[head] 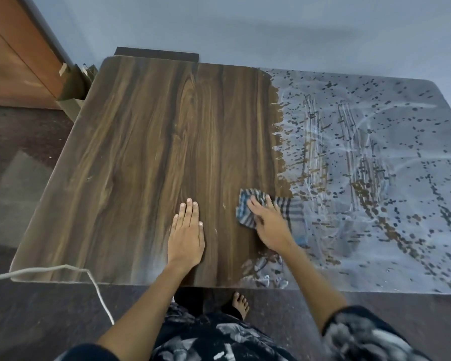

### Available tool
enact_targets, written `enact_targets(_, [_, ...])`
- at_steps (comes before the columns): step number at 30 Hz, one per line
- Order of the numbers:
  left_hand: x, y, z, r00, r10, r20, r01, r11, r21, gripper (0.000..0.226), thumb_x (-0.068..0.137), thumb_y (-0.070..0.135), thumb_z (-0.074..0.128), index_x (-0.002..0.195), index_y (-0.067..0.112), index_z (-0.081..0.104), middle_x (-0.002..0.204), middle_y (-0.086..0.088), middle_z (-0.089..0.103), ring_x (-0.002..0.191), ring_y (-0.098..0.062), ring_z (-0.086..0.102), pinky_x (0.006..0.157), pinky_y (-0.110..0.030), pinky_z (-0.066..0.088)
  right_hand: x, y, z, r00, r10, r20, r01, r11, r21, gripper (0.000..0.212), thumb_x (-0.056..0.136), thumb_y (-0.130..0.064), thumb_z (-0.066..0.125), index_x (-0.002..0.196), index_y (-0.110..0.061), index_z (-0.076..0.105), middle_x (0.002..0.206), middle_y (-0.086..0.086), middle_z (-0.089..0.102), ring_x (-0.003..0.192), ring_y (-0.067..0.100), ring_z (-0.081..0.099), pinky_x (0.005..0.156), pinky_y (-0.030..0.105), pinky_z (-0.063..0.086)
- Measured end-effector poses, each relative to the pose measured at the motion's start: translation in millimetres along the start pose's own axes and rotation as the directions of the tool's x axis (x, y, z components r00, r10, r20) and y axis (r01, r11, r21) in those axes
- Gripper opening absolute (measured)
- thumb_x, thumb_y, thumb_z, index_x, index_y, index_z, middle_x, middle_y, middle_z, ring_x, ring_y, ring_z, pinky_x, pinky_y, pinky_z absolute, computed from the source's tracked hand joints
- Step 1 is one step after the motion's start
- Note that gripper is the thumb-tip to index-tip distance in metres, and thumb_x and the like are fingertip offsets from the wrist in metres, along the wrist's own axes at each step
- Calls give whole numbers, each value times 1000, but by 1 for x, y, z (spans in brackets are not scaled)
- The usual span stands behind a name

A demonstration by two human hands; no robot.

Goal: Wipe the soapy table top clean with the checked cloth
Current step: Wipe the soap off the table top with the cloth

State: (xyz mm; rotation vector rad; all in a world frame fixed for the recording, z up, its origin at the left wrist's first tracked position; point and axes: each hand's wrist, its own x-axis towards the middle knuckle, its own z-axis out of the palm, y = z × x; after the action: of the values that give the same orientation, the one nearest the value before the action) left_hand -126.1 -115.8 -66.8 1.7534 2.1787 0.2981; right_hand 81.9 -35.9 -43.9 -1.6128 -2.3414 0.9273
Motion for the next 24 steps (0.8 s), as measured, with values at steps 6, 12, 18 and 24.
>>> enact_targets(6, [-16, 4, -2, 999, -4, 32, 6, 996, -87, 50, 100, 16, 25, 147, 5, 11, 156, -7, 5, 145, -20, 1, 116, -33, 3, -59, -45, 54, 941, -317, 116, 322, 946, -24, 49, 95, 1, 35, 142, -11, 36, 151, 5, 30, 143, 27, 9, 113, 29, -4])
enact_targets(12, [-35, 22, 6, 995, -95, 16, 96, 987, -128, 50, 100, 13, 23, 147, 4, 9, 157, -8, 4, 144, -20, -1, 116, -32, 1, -122, 24, 34, 892, -399, 210, 395, 916, 64, 50, 91, 1, 38, 138, -14, 45, 145, -6, 38, 140, 11, 9, 118, 34, 9])
enact_targets(18, [-51, 56, 15, 997, -31, 70, 37, 995, -87, 52, 99, 9, 24, 147, 4, 5, 157, -10, -2, 144, -23, -4, 117, -33, 3, -78, 48, -10, 984, -132, 119, 126, 990, 56, 42, 98, -7, 37, 140, -15, 41, 151, 2, 29, 144, 21, 9, 118, 37, 11])
enact_targets(24, [-47, 57, 10, 998, -25, 66, 41, 967, -252, 48, 99, 7, 26, 146, 4, 15, 156, -8, 7, 144, -18, 1, 115, -26, 2, -95, -1, 44, 961, -266, 78, 265, 964, 24, 47, 95, -2, 37, 140, -16, 41, 151, 9, 27, 143, 28, 11, 117, 38, 9])
